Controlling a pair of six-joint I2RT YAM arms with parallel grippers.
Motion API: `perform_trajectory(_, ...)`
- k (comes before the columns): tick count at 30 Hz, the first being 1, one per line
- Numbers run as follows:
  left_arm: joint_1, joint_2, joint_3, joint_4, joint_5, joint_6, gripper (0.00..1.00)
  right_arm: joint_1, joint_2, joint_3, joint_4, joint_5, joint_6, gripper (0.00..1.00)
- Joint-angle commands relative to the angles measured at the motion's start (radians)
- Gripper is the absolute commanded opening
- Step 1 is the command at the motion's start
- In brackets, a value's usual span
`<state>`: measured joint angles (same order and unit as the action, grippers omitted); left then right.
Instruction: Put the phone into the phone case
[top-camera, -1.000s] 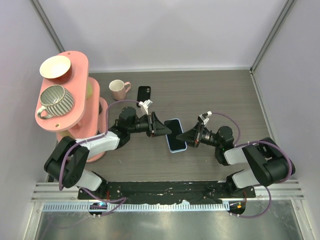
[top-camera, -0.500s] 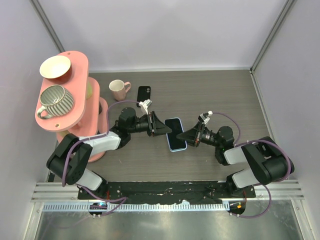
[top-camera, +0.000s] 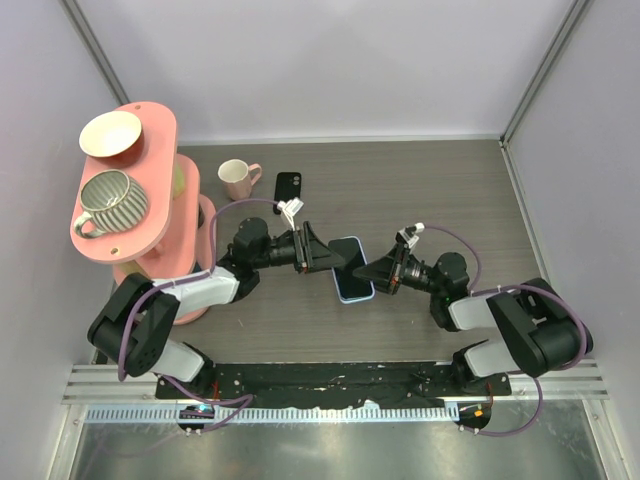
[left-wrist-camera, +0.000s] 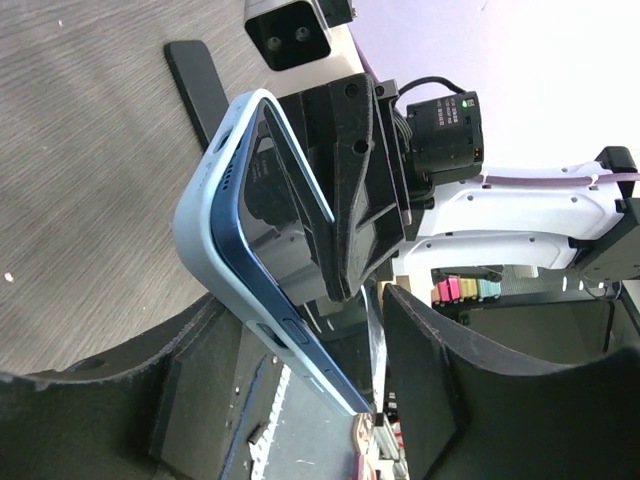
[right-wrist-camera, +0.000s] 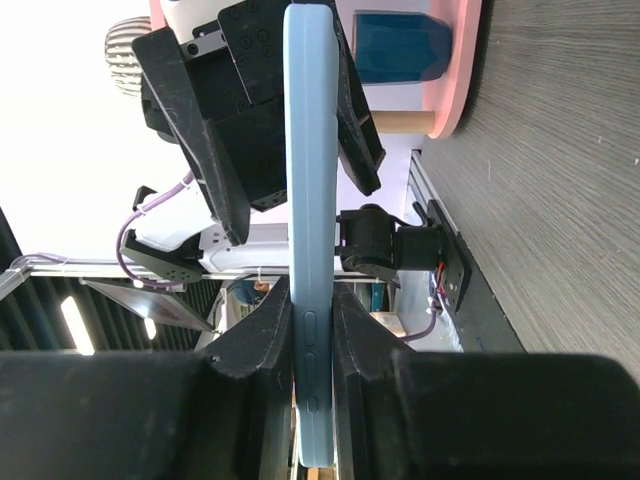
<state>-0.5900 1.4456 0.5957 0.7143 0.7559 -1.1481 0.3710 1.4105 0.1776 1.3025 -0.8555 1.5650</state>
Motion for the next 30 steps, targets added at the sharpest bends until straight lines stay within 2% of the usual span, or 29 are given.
perform_trajectory(1, -0.005, -0.013, -0.002, 0.145, -0.001, -0.008, 0.59, 0.003, -0.056, 0.033, 0.363, -0.008, 0.036, 0.09)
perform_trajectory(5, -0.005, 0.009, 0.001, 0.218, 0.005, -0.064, 0.45, 0.003, -0.074, 0.026, 0.363, -0.011, 0.047, 0.11)
perform_trajectory(6, -0.005, 0.013, 0.003, 0.232, 0.01, -0.074, 0.33, 0.003, -0.076, 0.026, 0.363, -0.014, 0.047, 0.12)
perform_trajectory(7, -0.005, 0.022, 0.004, 0.259, 0.011, -0.088, 0.26, 0.003, -0.074, 0.026, 0.363, -0.016, 0.049, 0.15)
perform_trajectory(8, -0.005, 0.024, 0.004, 0.272, 0.016, -0.107, 0.12, 0.003, -0.07, 0.028, 0.362, -0.017, 0.053, 0.18)
perform_trajectory(10, -0.005, 0.026, 0.007, 0.275, 0.026, -0.114, 0.0, 0.002, -0.062, 0.029, 0.363, -0.019, 0.053, 0.29)
perform_trajectory(13, -0.005, 0.015, 0.026, 0.202, 0.046, -0.084, 0.0, 0.003, -0.056, 0.033, 0.363, -0.011, 0.049, 0.44)
perform_trajectory(15, -0.005, -0.002, 0.032, 0.145, 0.043, -0.035, 0.0, 0.003, -0.058, 0.045, 0.363, -0.01, 0.046, 0.49)
perform_trajectory(17, -0.005, -0.025, 0.042, 0.053, 0.039, 0.005, 0.0, 0.003, -0.056, 0.056, 0.363, -0.011, 0.044, 0.49)
perform_trajectory(20, -0.005, -0.054, 0.052, -0.021, 0.034, 0.047, 0.0, 0.003, -0.048, 0.065, 0.363, -0.013, 0.041, 0.35)
perform_trajectory(21, -0.005, -0.06, 0.056, -0.045, 0.036, 0.053, 0.0, 0.003, -0.041, 0.066, 0.363, -0.013, 0.038, 0.25)
perform_trajectory(22, -0.005, -0.066, 0.061, -0.053, 0.036, 0.059, 0.0, 0.003, -0.036, 0.066, 0.363, -0.011, 0.038, 0.2)
perform_trajectory(23, -0.005, -0.07, 0.064, -0.062, 0.037, 0.065, 0.09, 0.003, -0.03, 0.068, 0.363, -0.01, 0.038, 0.16)
perform_trajectory(25, -0.005, -0.086, 0.07, -0.099, 0.04, 0.085, 0.18, 0.003, -0.021, 0.068, 0.363, 0.001, 0.041, 0.09)
perform_trajectory(26, -0.005, -0.093, 0.067, -0.108, 0.037, 0.09, 0.28, 0.003, -0.022, 0.069, 0.363, 0.006, 0.043, 0.08)
perform_trajectory(29, -0.007, -0.113, 0.026, -0.102, 0.023, 0.064, 0.48, 0.003, -0.042, 0.071, 0.363, 0.021, 0.04, 0.07)
perform_trajectory(30, -0.008, -0.114, 0.012, -0.055, 0.025, 0.042, 0.5, 0.003, -0.048, 0.072, 0.363, 0.027, 0.038, 0.06)
